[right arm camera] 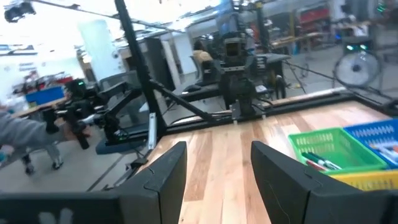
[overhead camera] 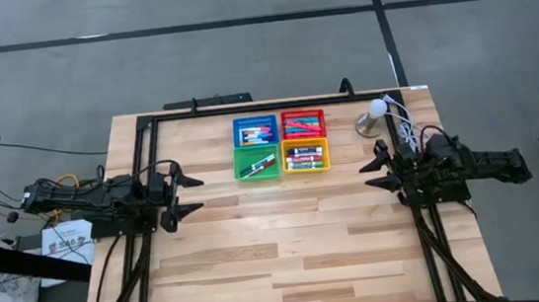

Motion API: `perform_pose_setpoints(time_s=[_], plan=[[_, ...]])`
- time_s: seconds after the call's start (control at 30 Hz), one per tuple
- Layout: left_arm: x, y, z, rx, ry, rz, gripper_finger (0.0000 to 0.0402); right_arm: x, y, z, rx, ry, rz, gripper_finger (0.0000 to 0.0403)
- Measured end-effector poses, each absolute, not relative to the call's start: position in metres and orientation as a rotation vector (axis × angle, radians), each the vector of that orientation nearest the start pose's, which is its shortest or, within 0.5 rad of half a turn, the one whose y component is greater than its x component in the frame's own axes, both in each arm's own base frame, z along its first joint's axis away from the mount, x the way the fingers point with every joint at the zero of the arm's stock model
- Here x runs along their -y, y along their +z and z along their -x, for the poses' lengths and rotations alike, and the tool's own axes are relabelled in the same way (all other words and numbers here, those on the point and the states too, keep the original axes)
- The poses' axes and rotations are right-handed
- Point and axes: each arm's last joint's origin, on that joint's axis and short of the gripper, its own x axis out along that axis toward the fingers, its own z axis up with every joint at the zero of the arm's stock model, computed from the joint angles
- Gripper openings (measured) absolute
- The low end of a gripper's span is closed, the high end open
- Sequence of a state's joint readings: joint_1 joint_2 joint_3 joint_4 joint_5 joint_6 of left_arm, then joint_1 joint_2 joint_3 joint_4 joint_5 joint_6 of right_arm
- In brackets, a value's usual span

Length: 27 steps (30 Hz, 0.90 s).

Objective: Pick & Place Markers
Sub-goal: Return to Home Position

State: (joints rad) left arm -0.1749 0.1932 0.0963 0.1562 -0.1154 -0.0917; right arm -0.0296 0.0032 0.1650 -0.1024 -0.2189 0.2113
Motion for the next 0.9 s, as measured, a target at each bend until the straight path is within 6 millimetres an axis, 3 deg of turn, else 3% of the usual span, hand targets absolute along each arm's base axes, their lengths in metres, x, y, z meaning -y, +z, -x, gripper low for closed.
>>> perform_pose_setpoints(time_s=[0.9], plan=[[0.0152, 0.197, -0.1058, 0.065, -0.059, 0.104, 0.0304, -0.0035, 0.2059, -0.0844, 0.009, 0.181, -0.233, 0.0171]])
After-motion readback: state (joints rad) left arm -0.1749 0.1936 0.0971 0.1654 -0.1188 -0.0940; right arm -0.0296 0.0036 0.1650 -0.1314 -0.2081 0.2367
